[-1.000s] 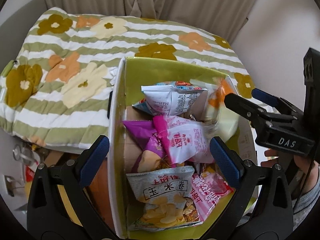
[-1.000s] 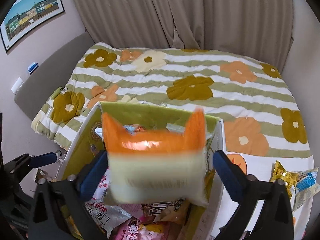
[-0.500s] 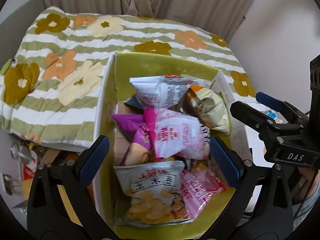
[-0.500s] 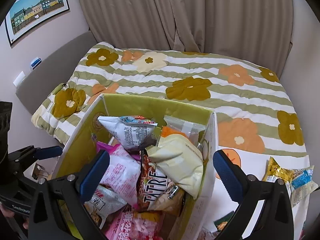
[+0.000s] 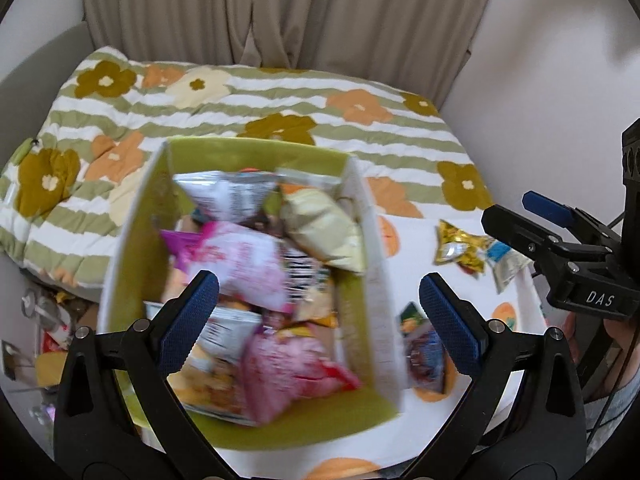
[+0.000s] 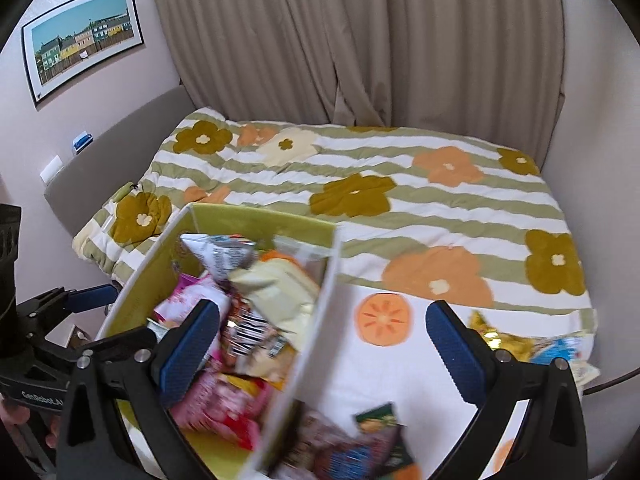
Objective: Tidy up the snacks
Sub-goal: 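Move both tools back toward the remaining bags on the sheet, then grasp the blue-purple chip bag with left tool while right tool grasps gold bag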
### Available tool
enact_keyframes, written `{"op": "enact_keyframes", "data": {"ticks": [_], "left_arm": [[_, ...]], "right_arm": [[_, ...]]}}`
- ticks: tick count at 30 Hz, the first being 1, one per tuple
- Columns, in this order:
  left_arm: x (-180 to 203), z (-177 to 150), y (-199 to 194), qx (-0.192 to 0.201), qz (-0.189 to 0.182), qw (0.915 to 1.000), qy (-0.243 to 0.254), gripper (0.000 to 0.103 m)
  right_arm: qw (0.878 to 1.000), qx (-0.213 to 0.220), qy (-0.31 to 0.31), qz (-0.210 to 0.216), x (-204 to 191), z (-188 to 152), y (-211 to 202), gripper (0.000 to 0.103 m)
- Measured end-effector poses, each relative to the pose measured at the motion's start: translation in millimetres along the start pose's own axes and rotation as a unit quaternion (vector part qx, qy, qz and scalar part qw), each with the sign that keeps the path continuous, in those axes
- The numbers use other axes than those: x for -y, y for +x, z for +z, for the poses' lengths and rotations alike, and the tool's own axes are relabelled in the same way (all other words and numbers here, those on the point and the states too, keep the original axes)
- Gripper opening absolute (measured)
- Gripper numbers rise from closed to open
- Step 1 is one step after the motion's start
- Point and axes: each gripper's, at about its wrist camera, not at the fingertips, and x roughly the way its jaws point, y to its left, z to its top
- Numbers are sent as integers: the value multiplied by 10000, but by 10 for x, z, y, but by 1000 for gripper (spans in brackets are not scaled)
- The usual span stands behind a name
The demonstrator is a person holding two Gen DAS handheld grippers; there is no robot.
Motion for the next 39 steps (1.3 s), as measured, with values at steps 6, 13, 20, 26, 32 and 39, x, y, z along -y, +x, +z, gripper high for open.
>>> {"op": "enact_keyframes", "data": {"ticks": [6,13,20,26,32,39], "left_arm": [[662,-184,-2,3,-12,9998,206,100],[1255,-538,35,-48,103,9996,257,100],[1724,-995,245,-181,598,9969,480,100],[1997,-1278,615,-257,1478,9842,940,100],[2060,-1406,1021,-342,2128,9678,1301,100],[2008,-1450,1506,-617,2679,9487,1564,100]], "right_arm": [[9999,131,45,-65,461,-138,-329,103],[9998,181,74,-40,941,-379,-625,103],[10000,71,54,35,1341,-702,-757,103],[9998,-162,8,66,1601,-1027,-661,103],[9991,-424,-91,30,1807,-1138,-380,103],[9977,-608,-292,4,1930,-1106,72,103]]}}
